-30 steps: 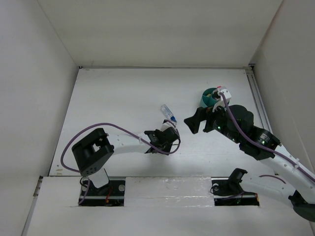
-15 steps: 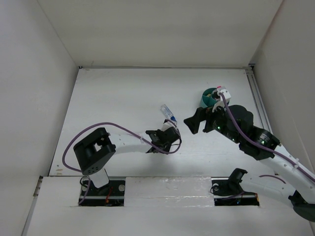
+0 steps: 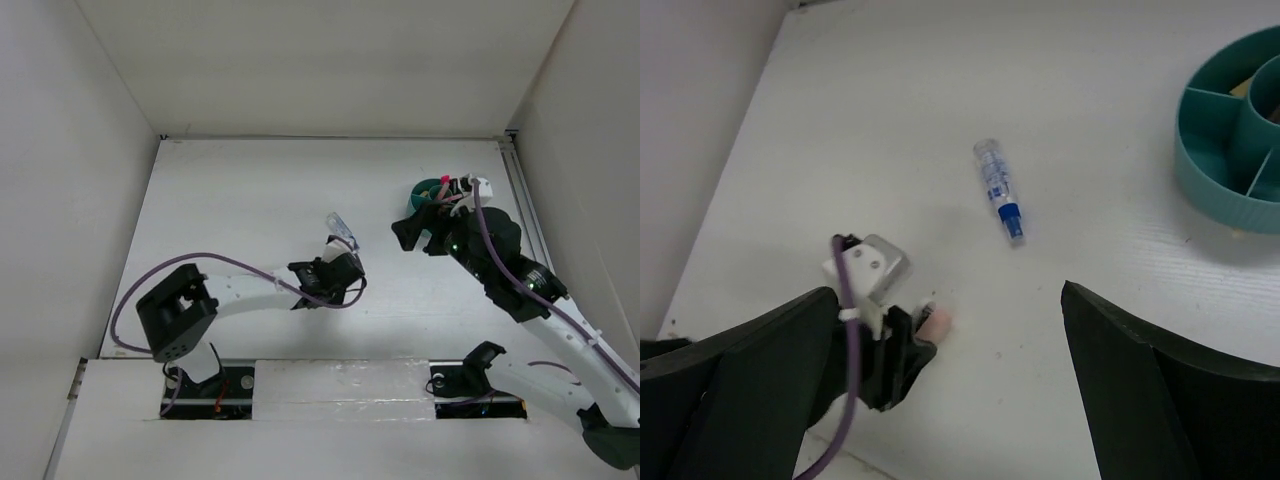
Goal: Sort the stationery into containers
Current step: Pick up the stapler from the center of the board.
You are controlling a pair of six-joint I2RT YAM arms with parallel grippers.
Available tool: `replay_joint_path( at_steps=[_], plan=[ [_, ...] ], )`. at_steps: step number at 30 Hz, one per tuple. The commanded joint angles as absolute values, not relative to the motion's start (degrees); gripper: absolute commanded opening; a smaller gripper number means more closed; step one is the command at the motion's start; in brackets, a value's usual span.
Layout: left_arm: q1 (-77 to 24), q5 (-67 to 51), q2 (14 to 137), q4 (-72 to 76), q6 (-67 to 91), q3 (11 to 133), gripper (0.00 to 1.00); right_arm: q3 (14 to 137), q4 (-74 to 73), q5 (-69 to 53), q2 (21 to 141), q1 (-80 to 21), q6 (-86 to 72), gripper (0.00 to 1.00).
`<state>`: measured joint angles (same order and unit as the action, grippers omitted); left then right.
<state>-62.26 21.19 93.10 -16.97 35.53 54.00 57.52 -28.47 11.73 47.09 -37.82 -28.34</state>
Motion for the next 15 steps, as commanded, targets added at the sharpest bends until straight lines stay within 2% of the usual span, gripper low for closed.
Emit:
replay_joint_path(
  at_steps=[1, 3, 7, 11, 15],
  plan=[
    [-62.4, 22.25, 81.41, -16.0, 35.61, 53.27, 0.0, 56.6, -21.1, 7.92, 44.74, -33.06, -32.08, 1.0],
    [-62.4, 18.05, 77.19, -12.67, 32.63, 52.3, 0.0, 54.24, -16.56, 3.72, 44.74, -31.04, -32.61, 1.0],
    [-62.4, 14.07, 66.91, -10.11, 30.32, 51.15, 0.0, 47.56, -4.16, -12.61, 44.74, -26.9, -34.71, 1.0],
    [-61.27, 14.59, 63.99, -12.65, 29.79, 53.08, 0.0, 42.28, 8.06, -24.74, 47.01, -24.44, -35.95, 1.0],
    [-59.59, 14.59, 62.84, -14.5, 30.32, 56.5, 0.0, 38.42, 20.8, -31.89, 49.04, -24.43, -38.05, 1.0]
  ],
)
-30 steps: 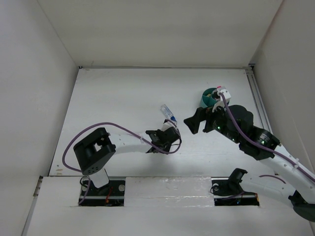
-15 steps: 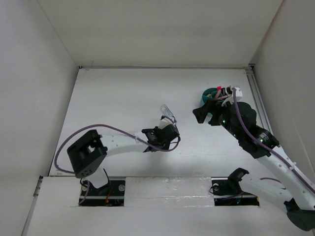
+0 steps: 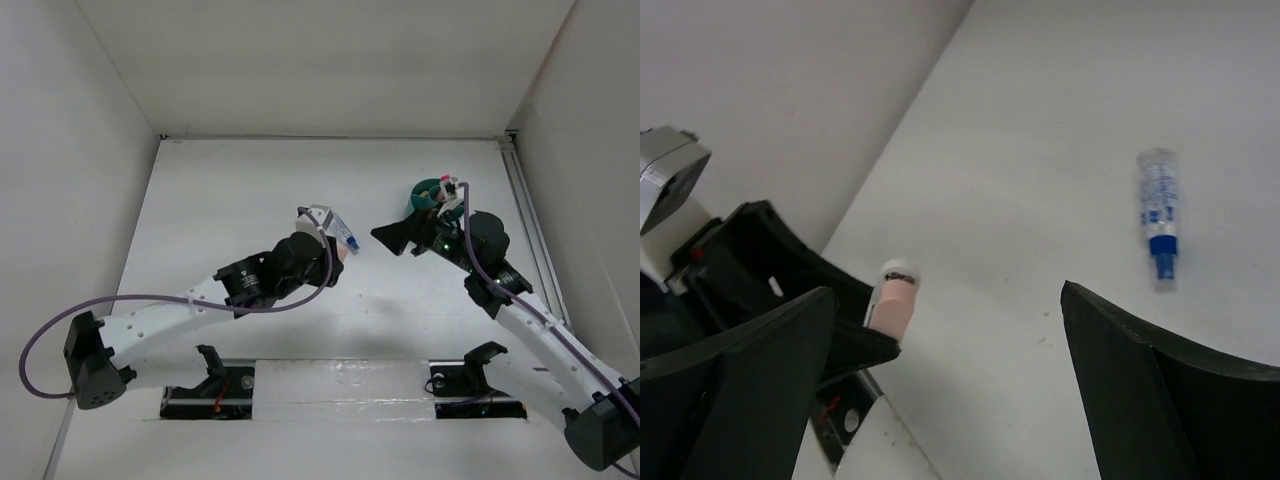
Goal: Sort the stationery into containers
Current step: Place the stapler in the storage box.
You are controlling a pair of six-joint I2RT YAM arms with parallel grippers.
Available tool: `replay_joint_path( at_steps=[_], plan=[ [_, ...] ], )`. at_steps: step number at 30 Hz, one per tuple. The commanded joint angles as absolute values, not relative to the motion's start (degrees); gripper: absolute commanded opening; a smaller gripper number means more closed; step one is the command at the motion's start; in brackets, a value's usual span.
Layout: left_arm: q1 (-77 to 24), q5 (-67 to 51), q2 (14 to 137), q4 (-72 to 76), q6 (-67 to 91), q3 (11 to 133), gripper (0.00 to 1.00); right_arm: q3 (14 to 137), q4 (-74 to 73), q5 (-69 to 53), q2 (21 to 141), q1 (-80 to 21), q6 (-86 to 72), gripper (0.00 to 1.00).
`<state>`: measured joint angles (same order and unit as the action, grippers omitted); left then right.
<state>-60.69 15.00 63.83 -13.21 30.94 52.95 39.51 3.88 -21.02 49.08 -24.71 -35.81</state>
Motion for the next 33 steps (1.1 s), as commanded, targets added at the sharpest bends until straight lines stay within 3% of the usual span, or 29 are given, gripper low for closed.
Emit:
replay_joint_path(
  at_steps=[1, 5, 10, 18, 24, 29, 33],
  plan=[
    [-59.59, 15.55, 62.84, -15.29, 30.32, 57.3, 0.0, 37.02, 23.01, -32.43, 49.04, -24.43, -38.58, 1.0],
    [-59.59, 17.4, 62.31, -15.91, 30.32, 61.08, 0.0, 36.82, 27.33, -32.44, 49.57, -24.43, -39.64, 1.0],
    [-59.59, 17.4, 61.08, -12.66, 26.89, 59.68, 0.0, 39.02, 20.22, -26.84, 51.77, -24.43, -42.09, 1.0],
    [-59.59, 17.67, 59.85, -9.23, 25.66, 56.78, 0.0, 38.93, 21.45, -15.83, 52.38, -33.56, -45.97, 0.98],
    [-61.43, 18.9, 59.85, -9.23, 24.53, 57.3, 0.0, 42.09, 21.45, -13.45, 58.09, -38.05, -46.49, 0.85],
    [-61.44, 18.81, 59.85, -9.23, 24.52, 56.7, 0.0, 44.55, 21.45, -11.61, 62.66, -40.17, -46.49, 0.83],
    [-61.44, 18.81, 59.33, -9.23, 24.52, 56.17, 0.0, 45.87, 23.55, -12.22, 65.29, -41.31, -47.02, 0.69]
  ],
)
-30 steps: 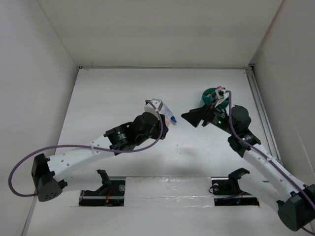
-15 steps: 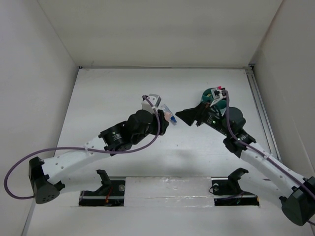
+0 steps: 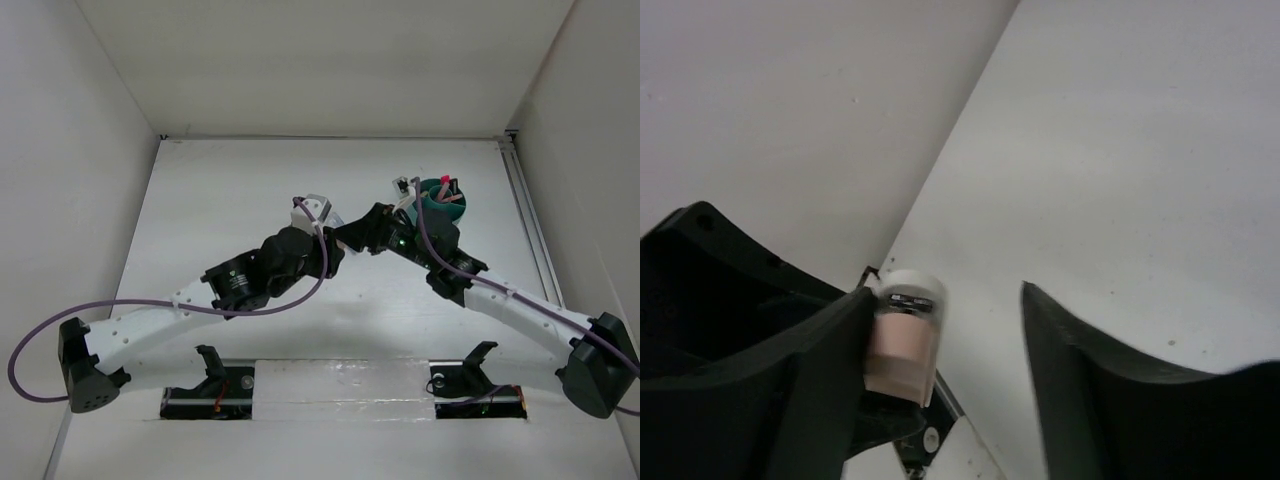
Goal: Sort the stationery into containers
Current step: Place the stapler in the storage box.
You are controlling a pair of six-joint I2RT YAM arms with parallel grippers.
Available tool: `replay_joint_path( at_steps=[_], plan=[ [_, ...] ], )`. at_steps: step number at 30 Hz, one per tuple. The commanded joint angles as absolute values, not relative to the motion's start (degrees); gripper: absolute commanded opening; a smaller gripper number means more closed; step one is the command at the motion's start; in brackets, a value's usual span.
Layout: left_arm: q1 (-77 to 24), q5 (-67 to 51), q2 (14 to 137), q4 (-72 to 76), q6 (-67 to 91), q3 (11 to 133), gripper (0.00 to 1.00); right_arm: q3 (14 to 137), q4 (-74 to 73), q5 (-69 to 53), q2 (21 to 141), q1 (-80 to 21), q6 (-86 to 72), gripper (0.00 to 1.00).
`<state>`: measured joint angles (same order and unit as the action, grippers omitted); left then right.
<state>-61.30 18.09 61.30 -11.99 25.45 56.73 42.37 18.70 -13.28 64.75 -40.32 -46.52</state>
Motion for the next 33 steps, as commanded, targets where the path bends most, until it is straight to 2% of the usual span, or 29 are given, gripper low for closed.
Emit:
replay_joint_path(
  at_steps=[1, 4, 8, 10, 11, 14, 15, 20, 22, 23, 24, 25, 28, 33],
  plan=[
    [-61.96, 19.85, 59.33, -9.23, 24.52, 56.16, 0.0, 45.88, 23.55, -12.22, 65.3, -41.92, -47.02, 0.59],
    [-61.96, 20.91, 59.33, -9.23, 24.52, 56.16, 0.0, 45.88, 23.55, -12.22, 65.83, -43.06, -47.54, 0.51],
    [-61.96, 20.4, 59.94, -8.7, 24.52, 55.63, 0.0, 46.41, 23.55, -12.74, 65.83, -44.12, -48.16, 0.49],
    [-61.96, 20.39, 60.55, -8.7, 24.52, 55.63, 0.0, 47.2, 21.55, -12.74, 65.83, -45.43, -48.16, 0.42],
    [-61.96, 20.39, 60.56, -8.7, 24.52, 55.63, 0.0, 47.72, 21.01, -12.74, 65.83, -45.44, -48.16, 0.42],
    [-61.96, 21.01, 61.08, -9.23, 24.52, 55.63, 0.0, 47.72, 19.96, -12.22, 65.31, -45.97, -48.16, 0.16],
    [-61.96, 21.01, 61.08, -9.23, 24.52, 55.63, 0.0, 47.72, 19.95, -11.43, 65.3, -45.97, -48.16, 0.02],
    [-61.96, 23.03, 59.68, -9.75, 25.05, 55.63, 0.0, 47.72, 18.9, -9.76, 64.69, -45.97, -47.64, 0.0],
    [-61.96, 23.91, 59.16, -9.76, 25.66, 55.63, 0.1, 47.72, 18.37, -9.23, 64.69, -45.97, -46.93, 0.0],
    [-61.96, 24.52, 59.15, -9.76, 25.66, 55.63, 0.18, 47.72, 18.37, -9.23, 64.69, -45.97, -46.24, 0.0],
    [-61.96, 24.52, 58.54, -9.76, 25.66, 55.63, 0.35, 47.72, 18.37, -8.45, 64.69, -45.97, -46.23, 0.0],
    [-61.96, 24.52, 58.54, -9.76, 25.66, 55.03, 0.68, 47.72, 18.37, -7.92, 64.17, -45.97, -45.53, 0.0],
    [-61.96, 25.66, 58.01, -10.81, 26.98, 55.02, 1.0, 47.72, 18.37, -6.5, 64.16, -44.48, -42.55, 0.0],
    [-61.96, 27.24, 58.53, -12.74, 28.38, 55.02, 1.0, 46.15, 21.88, -3.09, 63.55, -35.8, -37.71, 0.0]
  ],
)
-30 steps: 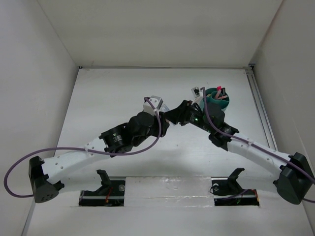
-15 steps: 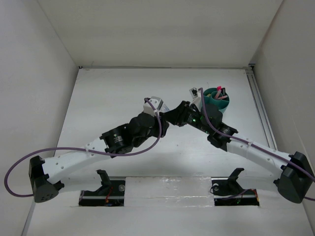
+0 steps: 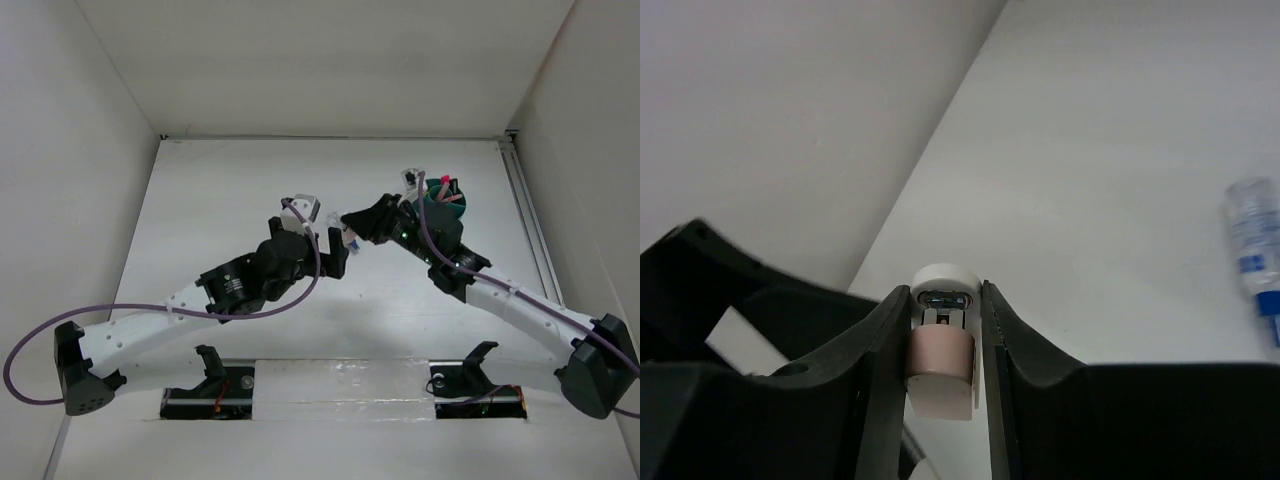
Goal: Sort the stationery into containers
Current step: Place the stapler in the storage box.
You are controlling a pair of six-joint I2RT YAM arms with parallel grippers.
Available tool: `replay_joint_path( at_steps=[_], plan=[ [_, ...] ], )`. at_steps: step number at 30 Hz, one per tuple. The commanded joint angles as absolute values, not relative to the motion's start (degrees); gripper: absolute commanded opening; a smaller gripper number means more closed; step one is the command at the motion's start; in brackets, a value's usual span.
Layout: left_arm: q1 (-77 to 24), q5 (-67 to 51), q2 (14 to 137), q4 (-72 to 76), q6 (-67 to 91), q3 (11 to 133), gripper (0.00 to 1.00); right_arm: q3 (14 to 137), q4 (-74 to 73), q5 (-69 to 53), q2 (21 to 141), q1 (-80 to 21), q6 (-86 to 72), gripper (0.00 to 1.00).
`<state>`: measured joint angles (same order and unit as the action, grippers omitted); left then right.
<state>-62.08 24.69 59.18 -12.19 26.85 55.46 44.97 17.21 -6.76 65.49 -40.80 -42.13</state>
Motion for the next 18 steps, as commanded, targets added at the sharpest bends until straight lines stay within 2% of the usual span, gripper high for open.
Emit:
replay_joint_path(
  at_steps=[1, 5, 7, 10, 18],
  plan=[
    [-61.96, 27.25, 58.54, -13.27, 28.39, 55.63, 1.0, 45.62, 22.75, -3.08, 63.54, -34.03, -37.18, 0.0],
    [-61.96, 27.77, 59.85, -14.85, 29.62, 56.16, 1.0, 44.03, 29.79, -8.33, 63.54, -25.85, -29.12, 0.0],
    [-61.96, 27.77, 59.85, -15.38, 30.15, 56.16, 1.0, 44.03, 31.2, -13.68, 64.77, -23.74, -18.23, 0.0],
    [-61.96, 26.55, 59.85, -15.38, 30.15, 56.16, 1.0, 43.51, 34.18, -15.38, 65.3, -21.36, -6.61, 0.0],
    [-61.96, 24.7, 58.71, -14.68, 30.15, 54.85, 1.0, 43.51, 38.4, -23.63, 72.5, -5.04, -5.27, 0.0]
  ],
)
